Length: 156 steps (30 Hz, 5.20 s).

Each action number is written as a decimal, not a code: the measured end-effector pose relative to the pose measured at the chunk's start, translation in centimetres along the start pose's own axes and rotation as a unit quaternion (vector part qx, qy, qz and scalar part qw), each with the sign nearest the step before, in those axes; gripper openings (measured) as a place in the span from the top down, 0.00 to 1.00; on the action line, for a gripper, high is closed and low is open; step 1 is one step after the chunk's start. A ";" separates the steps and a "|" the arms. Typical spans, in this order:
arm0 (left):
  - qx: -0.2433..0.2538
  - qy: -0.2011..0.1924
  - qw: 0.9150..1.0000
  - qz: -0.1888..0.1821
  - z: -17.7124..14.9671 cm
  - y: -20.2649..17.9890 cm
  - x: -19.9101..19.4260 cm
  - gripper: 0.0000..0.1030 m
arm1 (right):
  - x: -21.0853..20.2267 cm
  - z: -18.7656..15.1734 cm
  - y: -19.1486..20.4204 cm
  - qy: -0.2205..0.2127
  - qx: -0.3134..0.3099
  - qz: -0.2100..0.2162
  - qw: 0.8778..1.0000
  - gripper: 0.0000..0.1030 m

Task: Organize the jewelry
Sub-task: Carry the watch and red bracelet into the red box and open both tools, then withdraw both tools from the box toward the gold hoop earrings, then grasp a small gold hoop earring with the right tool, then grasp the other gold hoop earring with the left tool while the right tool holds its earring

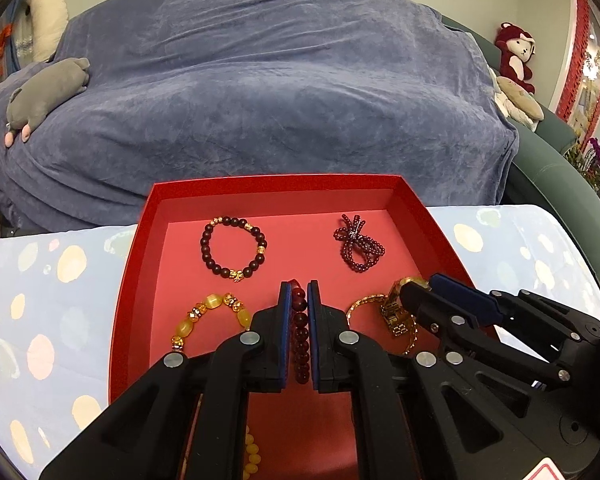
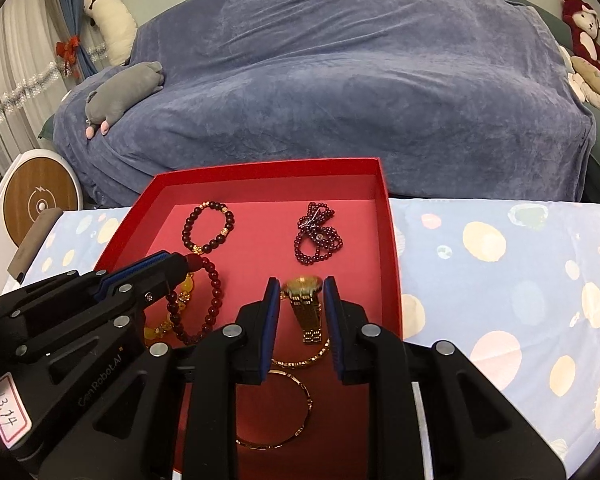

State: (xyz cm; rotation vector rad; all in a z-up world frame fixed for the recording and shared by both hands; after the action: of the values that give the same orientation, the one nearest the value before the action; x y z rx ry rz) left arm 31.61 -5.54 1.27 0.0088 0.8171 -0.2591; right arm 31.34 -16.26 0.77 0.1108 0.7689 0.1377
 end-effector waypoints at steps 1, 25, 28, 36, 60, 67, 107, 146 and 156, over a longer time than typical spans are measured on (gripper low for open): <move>0.003 -0.005 1.000 0.008 -0.1 0.0 -0.2 0.89 | -0.2 0.0 0.0 -0.002 -0.002 -0.002 1.000 0.70; 0.021 -0.033 0.998 0.039 -5.4 0.2 -12.3 0.53 | -12.5 -5.9 2.9 -0.038 -0.017 0.009 0.999 0.53; 0.017 -0.028 0.999 0.039 -6.5 0.3 -12.8 0.53 | -13.0 -7.0 3.5 -0.032 -0.017 0.015 0.999 0.53; 0.010 -0.013 0.999 0.046 -9.1 0.6 -13.3 0.53 | -14.0 -9.7 4.5 -0.022 -0.014 0.022 0.999 0.53; -0.025 0.029 0.997 0.062 -13.7 5.2 -13.9 0.48 | -8.5 -15.1 8.7 0.061 -0.080 0.051 0.994 0.61; -0.019 0.040 0.997 0.062 -14.3 5.4 -13.3 0.48 | -7.0 -15.0 8.9 0.070 -0.082 0.043 0.993 0.75; 0.062 0.082 0.995 -0.011 -19.9 -1.5 -14.1 0.48 | -12.1 -14.3 1.8 0.041 -0.033 0.008 0.999 0.85; 0.076 0.086 0.993 -0.042 -21.2 -3.3 -12.5 0.85 | -12.2 -14.5 1.9 0.046 -0.028 0.018 0.998 0.85; 0.056 0.069 0.995 -0.035 -19.1 -2.4 -13.0 0.85 | -12.8 -13.5 2.1 0.034 -0.023 0.026 0.999 0.85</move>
State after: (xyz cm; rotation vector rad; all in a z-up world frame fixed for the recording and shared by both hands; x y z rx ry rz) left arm 8.81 -2.94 -2.28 0.1035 0.9399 -0.3740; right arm 12.69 -15.63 0.23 0.0818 0.8309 0.2094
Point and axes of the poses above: each gripper's, at about its wrist camera, not at the fingertips, and x roughly the way its jaws point, y to its left, z to its top, the point moved 3 cm from there along x, roughly the way its jaws point
